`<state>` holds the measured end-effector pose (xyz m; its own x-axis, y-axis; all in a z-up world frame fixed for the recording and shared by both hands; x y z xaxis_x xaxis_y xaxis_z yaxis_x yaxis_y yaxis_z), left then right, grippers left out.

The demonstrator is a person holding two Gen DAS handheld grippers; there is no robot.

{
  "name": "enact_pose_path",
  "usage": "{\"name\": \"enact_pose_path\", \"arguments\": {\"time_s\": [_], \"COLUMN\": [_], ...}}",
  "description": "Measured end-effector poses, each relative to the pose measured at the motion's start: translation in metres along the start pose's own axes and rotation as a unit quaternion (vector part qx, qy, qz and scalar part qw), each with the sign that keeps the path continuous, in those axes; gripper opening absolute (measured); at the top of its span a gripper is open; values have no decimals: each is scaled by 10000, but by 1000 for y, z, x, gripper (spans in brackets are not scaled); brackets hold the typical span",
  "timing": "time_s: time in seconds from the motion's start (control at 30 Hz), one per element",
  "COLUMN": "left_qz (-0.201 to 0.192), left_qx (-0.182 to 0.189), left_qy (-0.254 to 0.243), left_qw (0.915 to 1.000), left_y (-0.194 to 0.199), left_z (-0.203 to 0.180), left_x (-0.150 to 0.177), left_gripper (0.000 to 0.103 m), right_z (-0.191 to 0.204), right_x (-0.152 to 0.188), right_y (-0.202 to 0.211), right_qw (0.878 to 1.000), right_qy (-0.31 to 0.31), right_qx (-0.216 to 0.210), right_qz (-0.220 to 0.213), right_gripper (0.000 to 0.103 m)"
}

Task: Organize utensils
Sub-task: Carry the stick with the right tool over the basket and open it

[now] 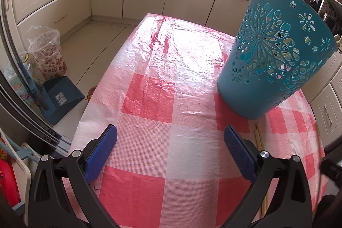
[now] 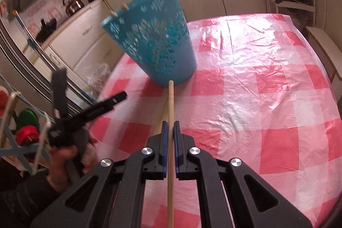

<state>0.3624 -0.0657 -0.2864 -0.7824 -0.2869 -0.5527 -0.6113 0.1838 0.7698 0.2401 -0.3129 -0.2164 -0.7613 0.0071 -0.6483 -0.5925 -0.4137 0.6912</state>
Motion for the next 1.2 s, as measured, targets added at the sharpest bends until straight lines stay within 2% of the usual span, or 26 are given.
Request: {"name": "enact_pose_path", "arguments": {"time_s": [0.13,0.23,0.37,0.53,0.63,0.8,0.97,1.1,1.2], "left_qz": [2,7,10,9,9,17,25,24,25], "left_qx": [-22,-63,-93,-84,-87,-55,-48,-42,-46], "left_qy": [-16,-46,-66,-60,-62,-67,-88,-85,-88], "left_qw": [10000,10000,9999,9999,9999,10000,9999,10000,9999], "left_y": [0,0,0,0,0,-1,-1,-1,-1], "left_z": [-1,-2,-3,-2,-2,-4,-6,-5,-5], "left_x": [0,0,1,0,0,1,1,1,1], "left_gripper": [95,95,95,95,95,95,95,95,95], "right_z": [15,31,48,58,54,39,38,45,54], "right_x": [-48,-96,-159,-206,-215,-203,-191,-182,-171], "right_y": [41,64,70,55,30,-5,-20,-25,-11], "right_qw": [9942,9845,9667,9364,9295,9373,9437,9512,9509], "right_qy": [-153,-28,127,205,170,2,104,347,618], "right_qx": [-517,-507,-113,750,1131,1314,1342,1278,1274], "right_qz": [-931,-1681,-2555,-3421,-3507,-3229,-3023,-2787,-2753], "right_gripper": [6,6,6,6,6,6,7,17,22]}}
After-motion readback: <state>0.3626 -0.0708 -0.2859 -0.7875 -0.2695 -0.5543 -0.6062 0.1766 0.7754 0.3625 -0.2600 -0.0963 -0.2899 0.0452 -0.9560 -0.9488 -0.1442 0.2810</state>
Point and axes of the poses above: each gripper's, at about its wrist camera, not at the fingertips, and y roughly against the way its jaws point, z to its left, x to its underside, the point moved 3 cm from there along -y, roughly the way its jaws point, and after that the axes turned 12 degrees about y, right-handed, at the moved point
